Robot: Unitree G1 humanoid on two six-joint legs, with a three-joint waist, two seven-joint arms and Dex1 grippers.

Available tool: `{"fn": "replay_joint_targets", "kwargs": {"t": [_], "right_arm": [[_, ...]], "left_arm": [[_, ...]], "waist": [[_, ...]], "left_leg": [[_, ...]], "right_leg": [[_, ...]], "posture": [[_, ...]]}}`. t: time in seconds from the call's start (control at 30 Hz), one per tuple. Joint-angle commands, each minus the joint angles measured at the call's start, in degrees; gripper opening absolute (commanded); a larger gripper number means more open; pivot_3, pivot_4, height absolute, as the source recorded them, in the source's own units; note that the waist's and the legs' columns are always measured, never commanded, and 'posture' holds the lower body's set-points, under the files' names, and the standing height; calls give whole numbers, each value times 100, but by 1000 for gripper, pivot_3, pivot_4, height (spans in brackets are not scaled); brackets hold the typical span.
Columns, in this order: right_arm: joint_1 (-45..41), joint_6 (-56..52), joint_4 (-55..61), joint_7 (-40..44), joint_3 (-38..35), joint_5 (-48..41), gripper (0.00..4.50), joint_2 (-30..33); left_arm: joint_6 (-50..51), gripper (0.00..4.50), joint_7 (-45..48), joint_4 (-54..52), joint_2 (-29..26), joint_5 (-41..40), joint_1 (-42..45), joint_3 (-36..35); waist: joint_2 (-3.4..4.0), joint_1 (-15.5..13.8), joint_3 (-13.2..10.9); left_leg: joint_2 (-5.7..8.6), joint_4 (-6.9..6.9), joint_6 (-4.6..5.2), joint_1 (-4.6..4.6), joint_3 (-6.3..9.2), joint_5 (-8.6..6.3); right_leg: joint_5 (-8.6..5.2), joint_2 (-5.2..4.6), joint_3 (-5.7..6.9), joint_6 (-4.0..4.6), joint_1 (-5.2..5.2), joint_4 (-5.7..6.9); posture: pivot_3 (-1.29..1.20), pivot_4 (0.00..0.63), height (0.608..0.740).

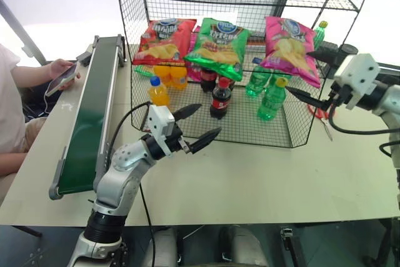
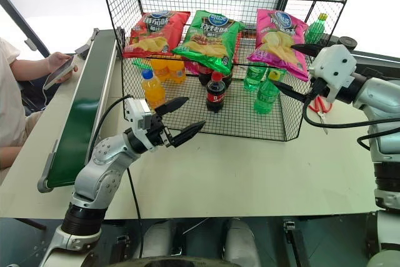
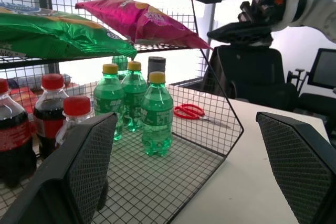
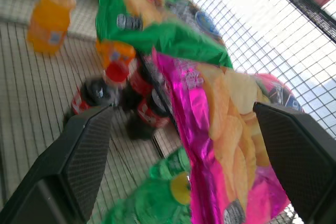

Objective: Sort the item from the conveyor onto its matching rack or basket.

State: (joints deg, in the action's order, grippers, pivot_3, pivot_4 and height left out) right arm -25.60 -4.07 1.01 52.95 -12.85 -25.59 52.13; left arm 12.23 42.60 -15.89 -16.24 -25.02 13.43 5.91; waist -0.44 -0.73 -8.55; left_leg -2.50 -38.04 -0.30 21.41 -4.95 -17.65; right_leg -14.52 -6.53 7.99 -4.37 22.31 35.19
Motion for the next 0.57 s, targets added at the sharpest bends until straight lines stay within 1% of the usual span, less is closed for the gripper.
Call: {"fn": "replay_joint_targets", "kwargs": {"t": [0.03,0.17,0.23,0.3,0.37,0.43,0.57], "right_arm": [[382,-684,998,-100,-644,-994,4422,-137],[1880,-1229,2149,110,-997,-1658,4422,-339],[2661,-1173,2476,224,-1075,-1546,4422,-448],[3259,-1105,2479,428,-1203,-1440,4422,-492],[3625,-840,2238,619,-1354,-1260,4422,-527],[3814,-598,1925,774,-1485,-1074,4422,-532],[4020,-260,1675,1019,-1531,-792,4422,-501]], "left_arm": [[26,4500,86,-71,-390,-19,-10,-359],[425,4500,328,-146,-1218,-370,-343,-1018],[628,4500,433,-146,-1698,-399,-502,-1344],[799,4500,623,-94,-2082,-569,-635,-1652],[802,4500,889,23,-2453,-575,-829,-1903],[657,4500,1059,223,-2692,-497,-987,-2148],[271,4500,1175,799,-2854,-355,-1145,-2525]], "waist": [[0,-4,0],[-2,-10,1],[-1,-16,0],[2,-10,-2],[3,-8,-2],[4,6,0],[5,4,0]], "left_leg": [[-1,0,1,0,1,-1],[-6,4,9,5,5,-5],[-5,5,12,8,4,-8],[-4,3,13,7,0,-9],[1,-1,15,5,-3,-10],[5,-1,15,0,-5,-11],[2,1,15,0,-8,-11]], "right_leg": [[0,1,1,0,0,0],[-1,4,6,1,0,-9],[-1,2,7,0,1,-11],[-1,-1,4,0,4,-10],[-2,-8,2,0,3,-10],[-3,-12,0,2,2,-10],[-11,-7,-2,15,8,-8]], "posture": [[0,150,740],[0,150,740],[0,150,740],[0,150,740],[0,150,740],[0,150,740],[0,150,740]]}}
